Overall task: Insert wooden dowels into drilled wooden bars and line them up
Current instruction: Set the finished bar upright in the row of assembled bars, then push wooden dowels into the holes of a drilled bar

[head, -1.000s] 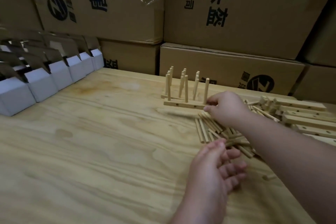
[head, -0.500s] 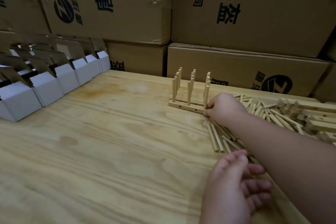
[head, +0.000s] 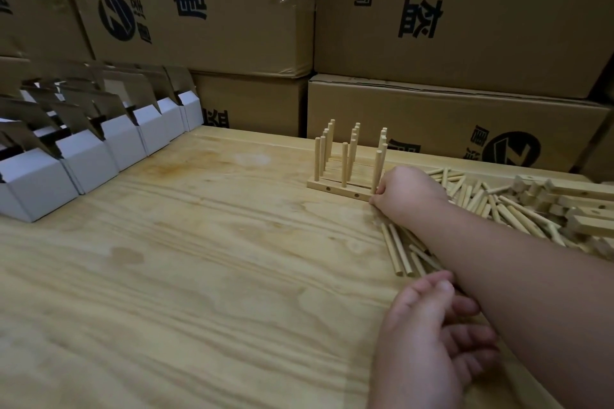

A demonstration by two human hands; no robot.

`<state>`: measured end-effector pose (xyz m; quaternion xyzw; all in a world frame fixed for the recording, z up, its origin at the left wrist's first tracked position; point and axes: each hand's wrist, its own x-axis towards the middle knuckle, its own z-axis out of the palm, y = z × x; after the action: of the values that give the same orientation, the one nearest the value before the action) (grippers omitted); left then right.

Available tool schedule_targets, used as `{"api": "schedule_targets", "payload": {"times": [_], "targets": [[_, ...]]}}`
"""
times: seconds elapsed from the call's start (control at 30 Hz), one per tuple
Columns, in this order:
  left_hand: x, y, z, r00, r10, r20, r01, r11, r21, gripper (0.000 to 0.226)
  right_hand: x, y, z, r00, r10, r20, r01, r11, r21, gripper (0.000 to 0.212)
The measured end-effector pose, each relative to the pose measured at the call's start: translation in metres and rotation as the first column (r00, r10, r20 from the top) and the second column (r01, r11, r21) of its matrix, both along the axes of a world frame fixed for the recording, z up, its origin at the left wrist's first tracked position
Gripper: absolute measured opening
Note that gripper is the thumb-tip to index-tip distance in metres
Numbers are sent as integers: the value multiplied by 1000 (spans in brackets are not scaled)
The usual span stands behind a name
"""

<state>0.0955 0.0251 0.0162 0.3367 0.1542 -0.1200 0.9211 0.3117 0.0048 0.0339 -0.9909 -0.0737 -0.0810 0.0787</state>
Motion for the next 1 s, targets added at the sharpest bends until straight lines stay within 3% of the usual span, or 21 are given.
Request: {"api": "schedule_targets", "payload": {"times": [0.2,0.33,0.47,0.6,0.7,0.83,1.0], "targets": [[-2,-4,-2,999,32,35,-31,999,-29,16,-11,-4,4,1000,-14,-18,15,998,60,17],[-5,-5,-3,994,74,82,-69,996,-54,22,-47,-25,14,999,33,20,-38,948,317,22],[-8,-8,-2,987,98,124,-93,995,-46,47,-125,-75,18,987,-37,153,-51,846,531,33],[-10,-12,-4,984,94,151,-96,995,3,31,-208,-130,6,973,-170,155,26,750,660,35],[-14,-14,-3,980,70,184,-84,994,70,20,-242,-167,-4,957,-254,142,119,787,606,28],[-18,-18,-2,969,69,236,-108,982,155,17,-254,-195,-2,926,-367,87,324,892,314,41],[-20,-18,-2,953,68,295,-134,968,211,18,-261,-200,17,873,-469,-132,481,873,76,31]]}}
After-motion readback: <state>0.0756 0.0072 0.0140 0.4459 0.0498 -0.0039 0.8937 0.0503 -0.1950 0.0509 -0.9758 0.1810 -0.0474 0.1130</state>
